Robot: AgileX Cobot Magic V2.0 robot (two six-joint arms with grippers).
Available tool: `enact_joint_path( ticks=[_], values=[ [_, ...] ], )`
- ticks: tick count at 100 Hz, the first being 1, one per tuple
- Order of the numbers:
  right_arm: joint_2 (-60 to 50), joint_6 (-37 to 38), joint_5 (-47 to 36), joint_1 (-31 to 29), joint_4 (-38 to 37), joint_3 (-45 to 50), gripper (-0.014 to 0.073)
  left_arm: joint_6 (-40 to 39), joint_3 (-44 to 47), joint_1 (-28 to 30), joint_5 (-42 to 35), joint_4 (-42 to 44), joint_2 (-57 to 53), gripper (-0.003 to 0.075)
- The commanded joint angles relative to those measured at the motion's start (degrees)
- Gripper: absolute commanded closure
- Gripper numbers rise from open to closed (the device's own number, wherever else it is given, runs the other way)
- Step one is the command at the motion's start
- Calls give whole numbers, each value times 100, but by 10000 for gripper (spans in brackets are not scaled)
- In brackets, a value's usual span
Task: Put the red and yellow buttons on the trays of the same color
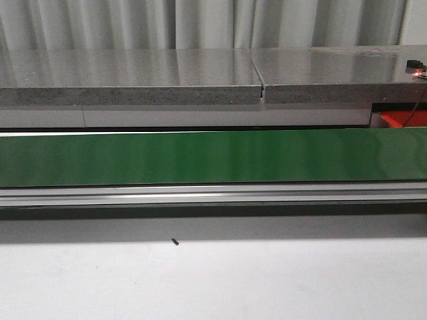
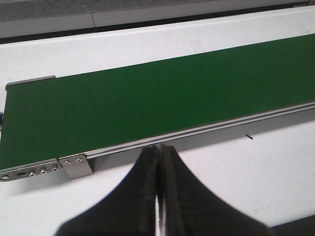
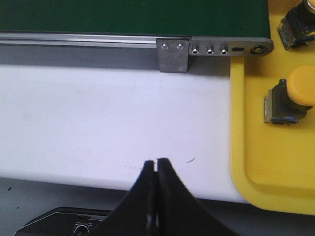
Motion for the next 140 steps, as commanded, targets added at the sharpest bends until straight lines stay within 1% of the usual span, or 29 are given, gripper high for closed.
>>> enact_joint_path(
  ticks=[1,76,88,96,101,109,114,133,140],
  values=[
    [7,-60,-236,6,-2,-202,685,-16,-145,-47,-343,-184,21,741],
    [7,-60,-236,6,-2,-202,685,-16,-145,-47,-372,-154,21,741],
    [7,-60,-236,6,-2,-202,685,-16,-135,-47,-380,-623,21,741],
    [7,-60,-236,6,-2,-202,685,-29,-118,-47,-473,-617,33,741],
    [7,-60,-236,6,-2,-202,685,-268,-91,-47,-644,-416,42,741],
    [7,-60,-236,6,-2,-202,685,-1180,-41,-47,-757,245,42,741],
    [7,-60,-236,6,-2,-202,685,-1502,-37,-47,-757,552,57,741],
    [7,-60,-236,6,-2,-202,685,-1981,-37,19,-1194,1079,410,738],
    [7,-60,-236,6,-2,-202,685,-1958,-75,90,-1327,1078,713,708]
  ],
)
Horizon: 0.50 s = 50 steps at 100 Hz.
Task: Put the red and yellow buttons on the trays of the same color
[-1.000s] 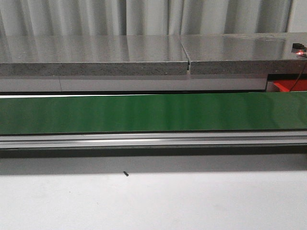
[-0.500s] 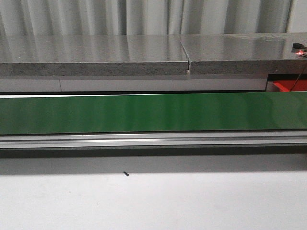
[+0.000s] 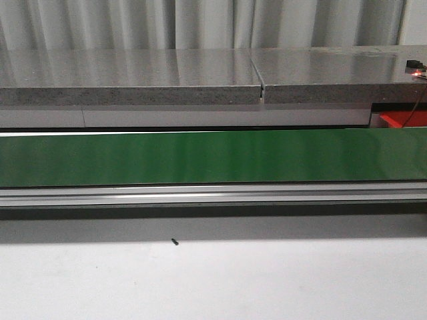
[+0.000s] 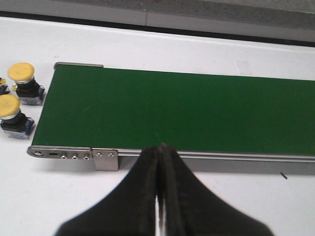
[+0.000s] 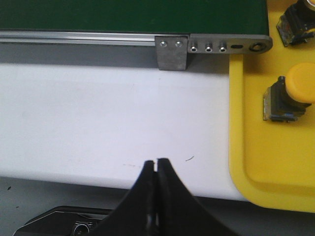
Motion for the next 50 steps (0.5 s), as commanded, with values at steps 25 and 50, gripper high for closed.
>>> enact_joint_path(
  ticks=[25,50],
  values=[
    [7,-55,-262,6,-2,-202,685,-251,-493,357,-962,-20,1505,147],
    [7,-55,-262,6,-2,-202,685,-613,-1159,1300,-888,-120,2678,87]
  ],
)
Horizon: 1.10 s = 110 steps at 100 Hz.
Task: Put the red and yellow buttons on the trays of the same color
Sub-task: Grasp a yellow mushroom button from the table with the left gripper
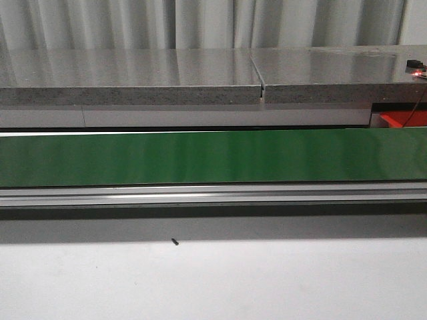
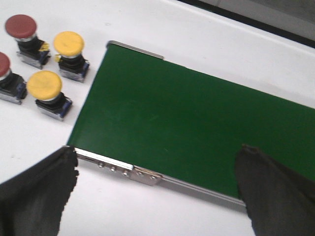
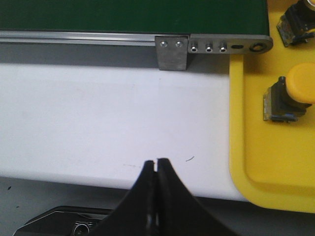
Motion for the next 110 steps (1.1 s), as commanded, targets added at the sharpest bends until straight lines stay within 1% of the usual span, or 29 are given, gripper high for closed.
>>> enact_joint_path(
  ticks=[1,16,38,56,62,79,110],
  values=[
    [7,-46,-262,6,-2,-202,685,-103,-424,342,-309,-186,330,89],
    [7,-46,-262,6,-2,-202,685,-103,-945,926,213,-359,1158,95],
    [7,-46,-262,6,-2,-202,685,-241,-1502,1289,629,-359,2342,95],
    [7,-46,-262,6,-2,-202,685,-292,-1889,1395,631,-319,3246,95],
    [7,-46,-262,6,-2,-202,685,-292,-2036,1395,619,-181,3505,96],
    [7,-46,-262,6,-2,-202,685,-314,-2338,1395,428,-180,4163,133],
    [7,-46,-262,6,-2,-202,685,-348,-2545,1395,41,-204,4670,141]
  ],
)
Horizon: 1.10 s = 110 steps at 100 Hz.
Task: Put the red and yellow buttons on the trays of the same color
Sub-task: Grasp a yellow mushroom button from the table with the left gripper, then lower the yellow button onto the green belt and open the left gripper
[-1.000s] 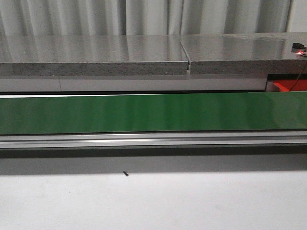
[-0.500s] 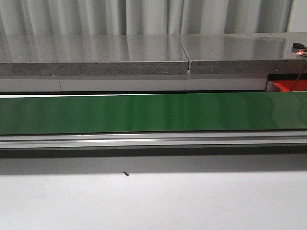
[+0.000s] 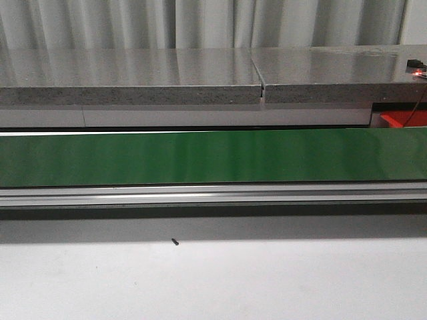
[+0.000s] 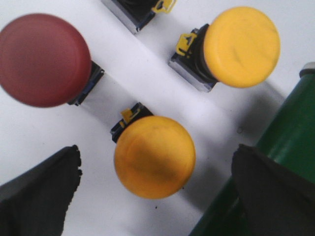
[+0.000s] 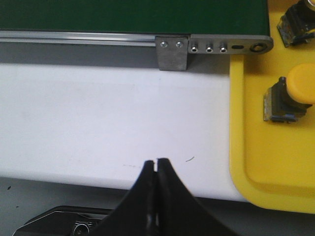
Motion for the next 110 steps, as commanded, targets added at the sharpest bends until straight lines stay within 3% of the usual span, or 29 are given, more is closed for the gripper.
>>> enact_joint_path(
  ticks=[1,24,44,110],
  values=[
    [7,-46,-262,6,-2,-202,685,-63,-174,8,-236,-97,-174,144],
    [7,-46,-262,6,-2,-202,685,-63,-174,8,-343,-117,-107,419],
    [7,-46,-262,6,-2,-202,685,-63,-174,8,-309,-126,-154,555],
    [7,-46,-262,6,-2,-202,685,184,365,-432,-196,-202,-2200,574]
  ],
)
